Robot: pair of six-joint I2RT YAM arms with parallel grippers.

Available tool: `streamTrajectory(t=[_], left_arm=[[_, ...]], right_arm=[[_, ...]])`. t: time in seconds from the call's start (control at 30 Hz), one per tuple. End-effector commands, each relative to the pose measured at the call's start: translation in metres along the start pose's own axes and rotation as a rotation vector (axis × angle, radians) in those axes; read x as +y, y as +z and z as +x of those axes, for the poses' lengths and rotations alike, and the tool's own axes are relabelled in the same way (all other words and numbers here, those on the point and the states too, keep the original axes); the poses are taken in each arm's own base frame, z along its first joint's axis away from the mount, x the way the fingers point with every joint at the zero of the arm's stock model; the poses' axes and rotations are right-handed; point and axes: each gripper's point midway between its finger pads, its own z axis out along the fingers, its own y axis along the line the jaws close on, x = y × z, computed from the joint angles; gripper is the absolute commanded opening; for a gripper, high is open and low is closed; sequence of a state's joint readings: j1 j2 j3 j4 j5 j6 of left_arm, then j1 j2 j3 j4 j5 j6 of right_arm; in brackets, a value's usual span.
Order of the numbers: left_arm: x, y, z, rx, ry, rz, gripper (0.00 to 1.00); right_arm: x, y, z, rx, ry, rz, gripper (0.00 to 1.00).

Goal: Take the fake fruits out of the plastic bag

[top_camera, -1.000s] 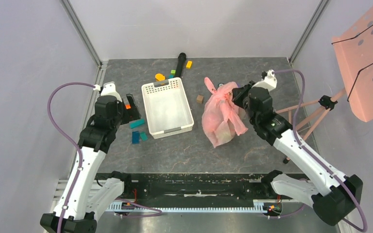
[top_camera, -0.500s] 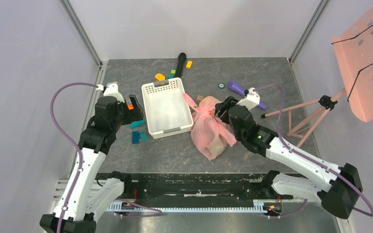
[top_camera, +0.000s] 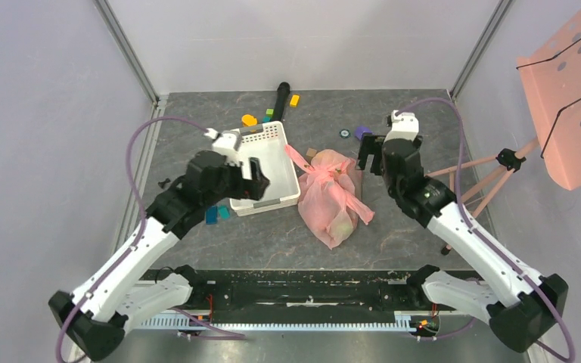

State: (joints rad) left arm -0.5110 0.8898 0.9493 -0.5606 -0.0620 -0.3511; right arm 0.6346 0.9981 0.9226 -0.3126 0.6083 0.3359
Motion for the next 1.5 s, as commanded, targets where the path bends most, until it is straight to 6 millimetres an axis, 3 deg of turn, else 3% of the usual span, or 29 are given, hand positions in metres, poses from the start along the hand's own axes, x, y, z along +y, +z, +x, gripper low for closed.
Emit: streamTrajectory(t=[0.0, 0.2, 0.43, 0.8, 1.2, 1.27, 1.4, 1.47], left_arm=[[-0.055, 0.013, -0.012, -0.049, -0.006, 0.087, 1.00], [-0.099, 0.041, -0.002, -0.043, 0.038, 0.164, 1.00], [-0.142, 0.082, 0.013, 0.000, 0.153, 0.182, 0.96], [-0.155, 0.125, 0.039, 0.044, 0.271, 0.196, 0.74], [-0.156, 0.154, 0.056, 0.078, 0.387, 0.184, 0.70], [-0.155, 0.158, 0.059, 0.087, 0.396, 0.181, 0.62], [-0.158, 0.162, 0.062, 0.100, 0.403, 0.192, 0.31], [-0.160, 0.163, 0.063, 0.105, 0.407, 0.200, 0.24]], right_arm=[[-0.008, 0.013, 0.022, 0.183, -0.121, -0.117, 0.94], [-0.007, 0.012, 0.036, 0.200, -0.096, -0.159, 0.94], [-0.014, 0.007, 0.039, 0.189, -0.095, -0.161, 0.93], [-0.024, 0.003, 0.034, 0.171, -0.112, -0.160, 0.90], [-0.026, 0.001, 0.038, 0.181, -0.119, -0.174, 0.89], [-0.026, 0.001, 0.037, 0.178, -0.120, -0.177, 0.89], [-0.026, -0.001, 0.035, 0.169, -0.127, -0.184, 0.88], [-0.026, -0.003, 0.032, 0.158, -0.132, -0.186, 0.88]])
